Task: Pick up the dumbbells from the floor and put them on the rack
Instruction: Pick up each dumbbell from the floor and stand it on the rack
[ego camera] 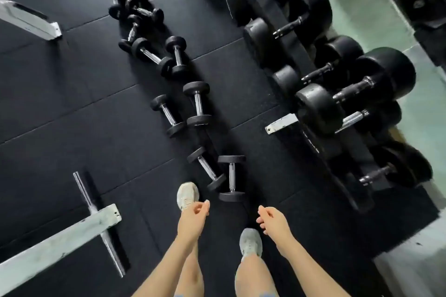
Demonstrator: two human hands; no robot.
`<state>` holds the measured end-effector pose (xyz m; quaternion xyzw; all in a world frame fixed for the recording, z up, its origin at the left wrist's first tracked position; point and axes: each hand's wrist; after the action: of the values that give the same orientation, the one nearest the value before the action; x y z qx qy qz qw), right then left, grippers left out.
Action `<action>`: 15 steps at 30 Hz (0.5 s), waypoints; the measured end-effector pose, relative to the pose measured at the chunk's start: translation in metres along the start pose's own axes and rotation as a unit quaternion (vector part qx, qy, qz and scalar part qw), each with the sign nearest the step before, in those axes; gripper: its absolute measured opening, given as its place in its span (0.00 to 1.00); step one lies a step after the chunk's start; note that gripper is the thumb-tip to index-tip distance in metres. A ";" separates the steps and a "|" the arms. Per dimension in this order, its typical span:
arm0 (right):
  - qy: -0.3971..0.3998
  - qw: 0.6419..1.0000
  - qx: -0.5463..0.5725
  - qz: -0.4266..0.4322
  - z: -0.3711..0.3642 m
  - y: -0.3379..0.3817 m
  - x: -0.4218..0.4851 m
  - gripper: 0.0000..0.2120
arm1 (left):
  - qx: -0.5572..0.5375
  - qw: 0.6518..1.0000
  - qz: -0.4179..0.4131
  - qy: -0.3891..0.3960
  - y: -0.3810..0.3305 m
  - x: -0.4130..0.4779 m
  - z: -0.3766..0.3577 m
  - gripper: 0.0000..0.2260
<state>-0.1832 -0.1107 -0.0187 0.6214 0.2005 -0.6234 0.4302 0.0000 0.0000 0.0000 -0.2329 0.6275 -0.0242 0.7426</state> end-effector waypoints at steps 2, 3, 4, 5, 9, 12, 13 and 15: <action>-0.015 1.000 0.009 -0.014 -0.008 0.003 0.042 0.12 | 0.038 0.999 0.008 0.006 -0.001 0.046 0.004 0.13; -0.015 1.000 0.011 -0.013 -0.011 0.007 0.061 0.12 | 0.050 0.999 0.008 0.009 -0.001 0.073 0.005 0.14; -0.011 1.000 0.012 -0.017 -0.013 0.012 0.081 0.12 | 0.057 0.998 0.018 0.015 -0.004 0.096 0.006 0.14; -0.011 1.000 0.010 -0.012 -0.015 0.015 0.103 0.12 | 0.063 0.998 0.014 0.018 -0.004 0.123 0.003 0.15; -0.003 1.000 0.013 0.000 -0.019 0.016 0.189 0.12 | 0.060 0.997 -0.010 0.040 0.003 0.212 -0.022 0.15; 0.011 1.000 0.021 -0.013 -0.020 0.004 0.261 0.16 | 0.053 0.998 -0.006 0.041 0.013 0.277 -0.048 0.16; 0.018 0.999 0.020 -0.020 -0.022 -0.002 0.285 0.18 | 0.042 0.998 -0.005 0.037 0.018 0.299 -0.058 0.16; 0.030 0.999 0.002 -0.039 -0.026 -0.019 0.331 0.22 | 0.024 0.999 0.000 0.031 0.032 0.342 -0.077 0.19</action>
<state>-0.1351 -0.1748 -0.3418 0.6326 0.2357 -0.6211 0.3982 -0.0086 -0.1084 -0.3352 -0.2142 0.6491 -0.0467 0.7285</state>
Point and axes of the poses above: each hand's wrist, its own x-axis towards the middle knuckle, its own z-axis out of the back of the hand, y = z × x, and after that the axes turned 12 degrees about y, right-handed
